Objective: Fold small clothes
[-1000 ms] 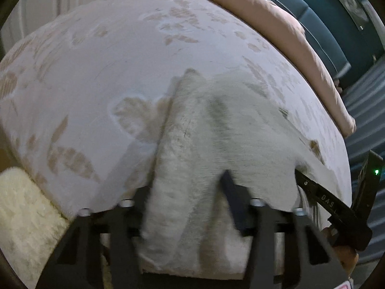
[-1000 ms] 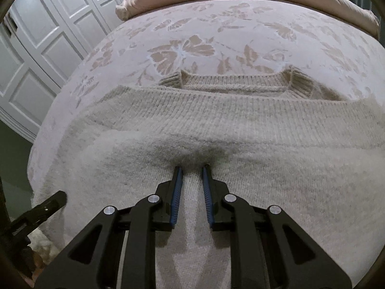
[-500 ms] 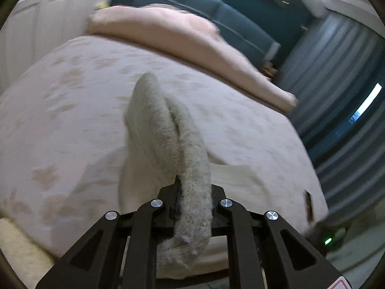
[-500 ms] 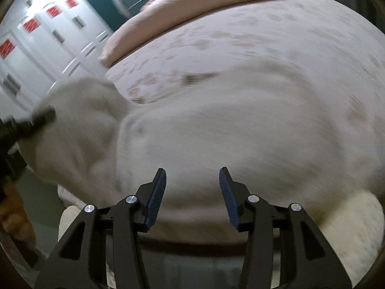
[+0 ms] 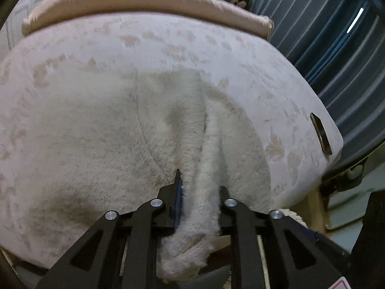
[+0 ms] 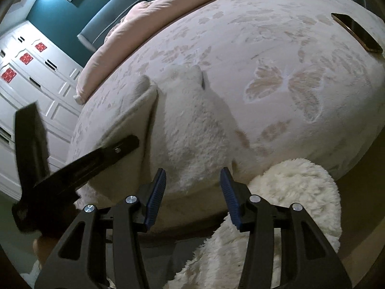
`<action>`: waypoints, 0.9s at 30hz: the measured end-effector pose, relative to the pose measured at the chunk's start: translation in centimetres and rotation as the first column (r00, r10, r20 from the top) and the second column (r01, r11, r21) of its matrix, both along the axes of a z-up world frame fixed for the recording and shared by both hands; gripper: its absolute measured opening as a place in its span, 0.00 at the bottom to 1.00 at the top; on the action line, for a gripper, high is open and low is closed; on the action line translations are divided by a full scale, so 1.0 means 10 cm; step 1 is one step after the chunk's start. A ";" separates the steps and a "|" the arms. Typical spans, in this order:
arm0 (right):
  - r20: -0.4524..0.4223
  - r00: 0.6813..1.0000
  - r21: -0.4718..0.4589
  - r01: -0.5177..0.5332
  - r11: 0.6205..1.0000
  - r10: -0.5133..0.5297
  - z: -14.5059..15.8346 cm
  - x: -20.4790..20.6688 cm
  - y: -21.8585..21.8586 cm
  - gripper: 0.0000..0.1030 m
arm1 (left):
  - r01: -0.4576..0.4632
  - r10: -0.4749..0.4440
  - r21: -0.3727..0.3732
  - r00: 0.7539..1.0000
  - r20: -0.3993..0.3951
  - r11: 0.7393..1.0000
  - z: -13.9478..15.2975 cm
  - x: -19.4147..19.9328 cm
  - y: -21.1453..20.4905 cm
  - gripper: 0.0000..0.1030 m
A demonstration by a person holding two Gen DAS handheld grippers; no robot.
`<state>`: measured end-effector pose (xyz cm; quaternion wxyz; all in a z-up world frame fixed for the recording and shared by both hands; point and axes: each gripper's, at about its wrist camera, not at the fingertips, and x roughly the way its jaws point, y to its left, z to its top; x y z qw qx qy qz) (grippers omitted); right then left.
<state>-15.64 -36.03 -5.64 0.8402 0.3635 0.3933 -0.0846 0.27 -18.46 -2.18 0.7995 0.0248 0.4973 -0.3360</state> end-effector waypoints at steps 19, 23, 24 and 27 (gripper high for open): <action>0.010 0.993 0.126 -0.122 0.984 0.121 0.08 0.76 0.26 0.69 | -0.151 0.160 0.165 0.986 -0.040 0.975 -0.20 -0.24 1.29 0.66; -0.018 0.987 0.127 -0.155 0.980 0.159 0.04 0.98 0.43 0.69 | -0.179 0.188 0.176 0.982 -0.034 0.968 -0.31 -0.19 1.33 0.66; -0.027 0.986 0.123 -0.160 0.979 0.164 0.03 1.03 0.46 0.69 | -0.185 0.193 0.178 0.981 -0.032 0.967 -0.33 -0.16 1.34 0.65; -0.043 0.978 0.087 -0.200 0.976 0.205 0.03 1.20 0.58 0.43 | -0.189 0.199 0.154 0.979 -0.051 0.970 -0.35 -0.09 1.40 0.51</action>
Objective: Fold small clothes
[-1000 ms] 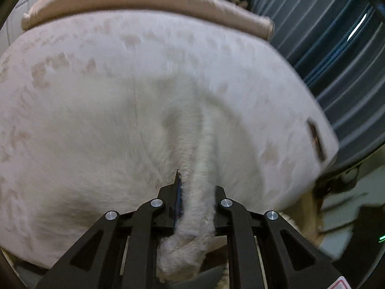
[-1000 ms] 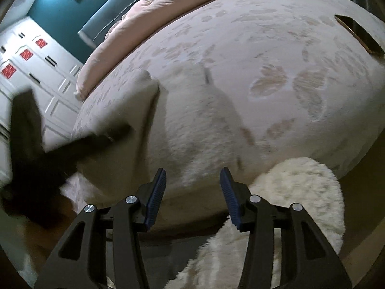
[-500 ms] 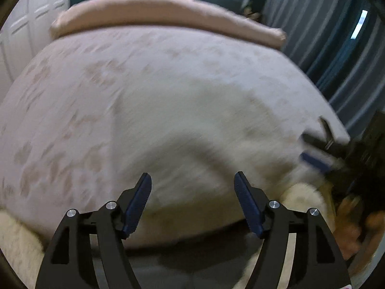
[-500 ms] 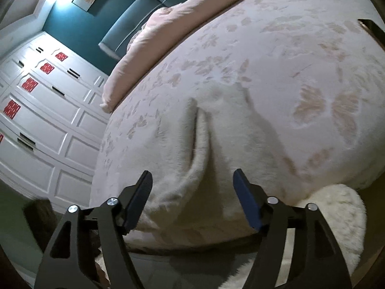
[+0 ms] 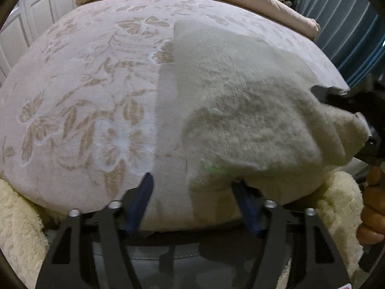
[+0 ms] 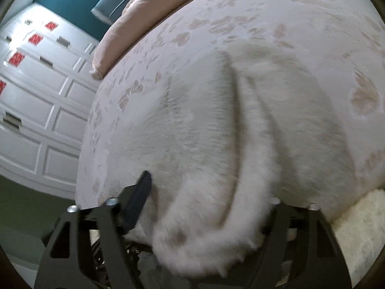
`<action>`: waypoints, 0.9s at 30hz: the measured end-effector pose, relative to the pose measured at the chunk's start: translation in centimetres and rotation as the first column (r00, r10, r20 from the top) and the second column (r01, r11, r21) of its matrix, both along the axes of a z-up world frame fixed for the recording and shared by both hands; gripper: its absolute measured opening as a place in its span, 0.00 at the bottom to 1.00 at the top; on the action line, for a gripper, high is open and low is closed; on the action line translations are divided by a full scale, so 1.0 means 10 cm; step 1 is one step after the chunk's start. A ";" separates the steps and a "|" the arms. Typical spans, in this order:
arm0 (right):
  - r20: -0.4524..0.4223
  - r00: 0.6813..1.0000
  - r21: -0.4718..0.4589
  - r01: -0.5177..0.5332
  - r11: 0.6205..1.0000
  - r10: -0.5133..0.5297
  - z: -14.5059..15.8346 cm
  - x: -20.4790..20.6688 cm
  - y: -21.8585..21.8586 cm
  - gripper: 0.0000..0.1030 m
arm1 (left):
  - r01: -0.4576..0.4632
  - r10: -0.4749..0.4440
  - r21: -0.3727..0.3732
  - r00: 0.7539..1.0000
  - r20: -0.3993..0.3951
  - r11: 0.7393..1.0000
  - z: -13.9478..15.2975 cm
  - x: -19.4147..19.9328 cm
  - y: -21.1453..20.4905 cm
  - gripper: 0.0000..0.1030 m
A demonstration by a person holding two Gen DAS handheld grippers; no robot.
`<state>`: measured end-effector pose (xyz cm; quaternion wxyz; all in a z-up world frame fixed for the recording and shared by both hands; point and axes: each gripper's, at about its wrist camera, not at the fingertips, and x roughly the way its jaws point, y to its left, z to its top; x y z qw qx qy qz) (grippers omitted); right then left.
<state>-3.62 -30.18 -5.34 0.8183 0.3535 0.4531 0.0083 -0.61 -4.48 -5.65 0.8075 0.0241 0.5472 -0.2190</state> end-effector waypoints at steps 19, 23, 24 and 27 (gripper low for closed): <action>0.066 0.993 -0.032 0.100 0.994 -0.098 -0.17 -0.46 -0.79 0.25 | 0.075 -0.074 0.005 0.996 -0.043 0.997 0.11 -0.08 -0.28 0.15; 0.108 0.988 -0.040 0.114 0.993 -0.109 0.02 -0.54 -0.77 0.29 | 0.082 -0.084 -0.063 0.996 -0.021 0.995 0.45 -0.19 -0.16 0.18; 0.120 0.986 -0.051 0.119 0.992 -0.112 0.07 -0.58 -0.77 0.34 | 0.072 -0.072 -0.081 0.997 0.003 0.994 0.56 -0.19 -0.13 0.26; 0.153 0.980 -0.164 0.151 0.975 -0.126 0.25 -0.59 -0.75 0.49 | 0.037 -0.030 -0.139 0.998 0.051 0.990 0.76 -0.10 -0.17 0.35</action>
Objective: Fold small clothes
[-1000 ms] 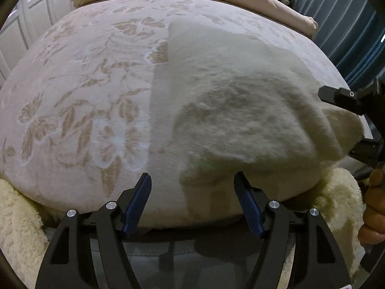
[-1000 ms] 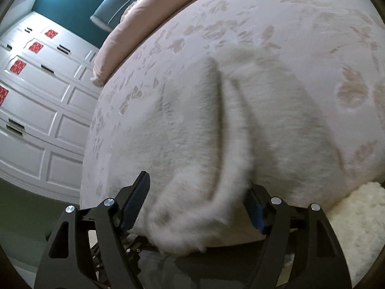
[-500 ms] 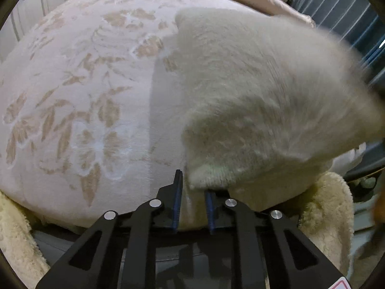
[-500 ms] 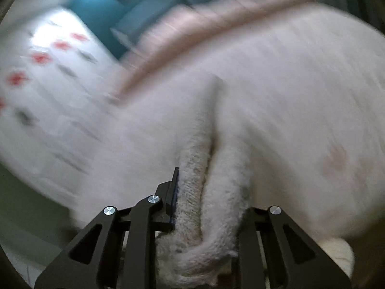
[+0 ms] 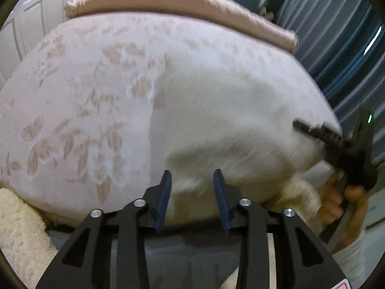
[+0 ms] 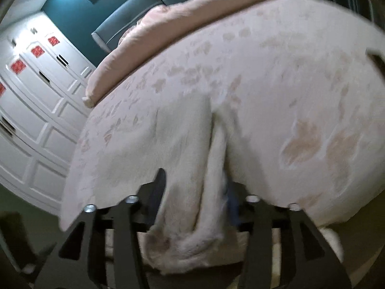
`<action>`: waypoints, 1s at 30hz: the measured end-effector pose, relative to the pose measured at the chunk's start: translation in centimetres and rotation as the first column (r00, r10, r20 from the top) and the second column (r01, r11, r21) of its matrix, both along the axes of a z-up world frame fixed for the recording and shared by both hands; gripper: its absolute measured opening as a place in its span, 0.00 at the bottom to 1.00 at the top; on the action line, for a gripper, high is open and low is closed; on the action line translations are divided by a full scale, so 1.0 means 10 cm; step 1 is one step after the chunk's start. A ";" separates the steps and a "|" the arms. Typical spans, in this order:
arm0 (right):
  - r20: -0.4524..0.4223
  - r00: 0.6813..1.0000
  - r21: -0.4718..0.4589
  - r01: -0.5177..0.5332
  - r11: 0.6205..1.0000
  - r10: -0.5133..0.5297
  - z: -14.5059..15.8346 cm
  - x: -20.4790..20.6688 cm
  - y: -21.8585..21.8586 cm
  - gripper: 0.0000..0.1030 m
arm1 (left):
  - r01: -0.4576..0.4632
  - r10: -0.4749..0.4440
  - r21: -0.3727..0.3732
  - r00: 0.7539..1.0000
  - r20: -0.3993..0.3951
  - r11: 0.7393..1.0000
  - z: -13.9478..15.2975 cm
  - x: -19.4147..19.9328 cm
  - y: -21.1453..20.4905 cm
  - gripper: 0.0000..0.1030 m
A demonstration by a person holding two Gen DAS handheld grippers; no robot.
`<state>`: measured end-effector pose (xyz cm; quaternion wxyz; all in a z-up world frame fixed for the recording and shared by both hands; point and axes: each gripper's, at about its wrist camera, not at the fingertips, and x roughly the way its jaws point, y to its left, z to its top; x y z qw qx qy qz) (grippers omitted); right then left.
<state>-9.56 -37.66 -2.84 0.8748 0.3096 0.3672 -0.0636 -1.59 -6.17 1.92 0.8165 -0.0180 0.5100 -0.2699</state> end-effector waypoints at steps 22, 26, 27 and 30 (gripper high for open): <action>-0.042 0.994 -0.045 -0.099 0.994 0.098 -0.19 0.45 -0.04 0.08 | -0.014 0.005 0.172 0.999 0.052 0.985 -0.28 0.33 -0.73 0.41; -0.085 0.993 0.035 -0.083 0.996 0.086 -0.44 0.46 -0.08 0.09 | -0.023 0.007 0.205 0.997 0.075 0.979 -0.32 0.30 -0.77 0.42; -0.080 0.994 0.041 -0.067 0.997 0.070 -0.37 0.43 -0.10 0.11 | -0.022 0.005 0.213 0.997 0.081 0.977 -0.33 0.29 -0.78 0.42; -0.051 0.998 0.032 -0.028 0.999 0.029 -0.13 0.25 -0.09 0.15 | -0.031 0.011 0.225 0.996 0.092 0.974 -0.34 0.27 -0.80 0.42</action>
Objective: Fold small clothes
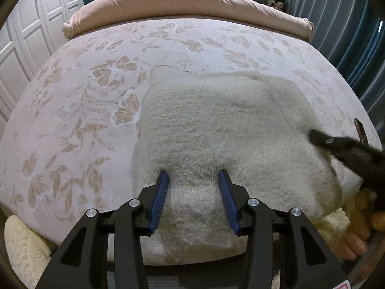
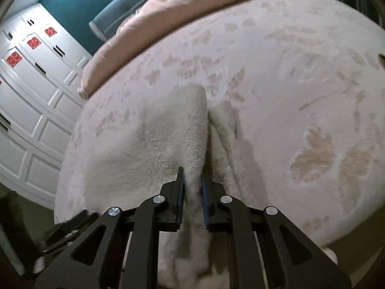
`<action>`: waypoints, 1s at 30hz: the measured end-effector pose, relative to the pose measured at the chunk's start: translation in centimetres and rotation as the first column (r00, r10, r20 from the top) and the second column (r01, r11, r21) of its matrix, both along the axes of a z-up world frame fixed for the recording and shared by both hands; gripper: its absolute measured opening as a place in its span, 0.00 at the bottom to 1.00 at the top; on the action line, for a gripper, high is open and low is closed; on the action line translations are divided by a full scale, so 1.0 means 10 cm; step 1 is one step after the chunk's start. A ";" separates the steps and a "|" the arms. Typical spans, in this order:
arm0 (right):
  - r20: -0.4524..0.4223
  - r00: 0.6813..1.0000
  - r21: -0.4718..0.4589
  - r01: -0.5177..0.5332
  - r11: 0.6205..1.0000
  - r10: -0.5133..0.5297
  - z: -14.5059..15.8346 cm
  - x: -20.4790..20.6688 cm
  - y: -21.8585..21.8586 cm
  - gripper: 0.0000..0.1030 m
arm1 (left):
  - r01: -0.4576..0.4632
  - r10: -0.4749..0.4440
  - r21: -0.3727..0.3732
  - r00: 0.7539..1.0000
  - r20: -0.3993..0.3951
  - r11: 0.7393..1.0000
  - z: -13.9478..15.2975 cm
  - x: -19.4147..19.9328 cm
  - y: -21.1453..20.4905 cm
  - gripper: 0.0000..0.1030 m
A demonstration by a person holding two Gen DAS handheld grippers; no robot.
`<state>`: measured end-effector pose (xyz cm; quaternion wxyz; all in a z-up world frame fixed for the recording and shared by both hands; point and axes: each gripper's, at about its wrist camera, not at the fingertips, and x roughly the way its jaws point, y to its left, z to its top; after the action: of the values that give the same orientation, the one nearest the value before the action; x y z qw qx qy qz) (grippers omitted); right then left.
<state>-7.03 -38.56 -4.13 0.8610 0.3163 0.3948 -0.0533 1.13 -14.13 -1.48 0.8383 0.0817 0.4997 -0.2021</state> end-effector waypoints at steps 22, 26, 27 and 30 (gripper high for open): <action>-0.149 0.987 -0.014 -0.069 0.998 0.066 -0.36 -0.45 0.27 0.09 | -0.020 0.019 0.036 1.000 0.015 0.999 0.00 -0.03 -0.06 0.50; -0.135 0.989 0.027 -0.056 0.998 0.059 -0.26 -0.44 0.23 0.15 | -0.011 0.010 0.054 0.999 0.033 0.998 0.00 -0.06 -0.07 0.51; -0.122 0.991 0.022 -0.051 0.998 0.054 -0.19 -0.45 0.23 0.15 | -0.020 0.019 0.047 0.999 0.029 0.999 0.01 -0.07 -0.08 0.51; -0.063 0.998 0.003 -0.029 1.000 0.029 0.03 -0.43 0.18 0.29 | -0.036 0.036 0.033 0.999 0.017 0.999 0.01 -0.04 -0.06 0.51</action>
<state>-11.33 -36.81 -3.78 0.8484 0.3095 0.4266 -0.0502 0.74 -14.74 -1.35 0.8444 0.0884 0.4976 -0.1780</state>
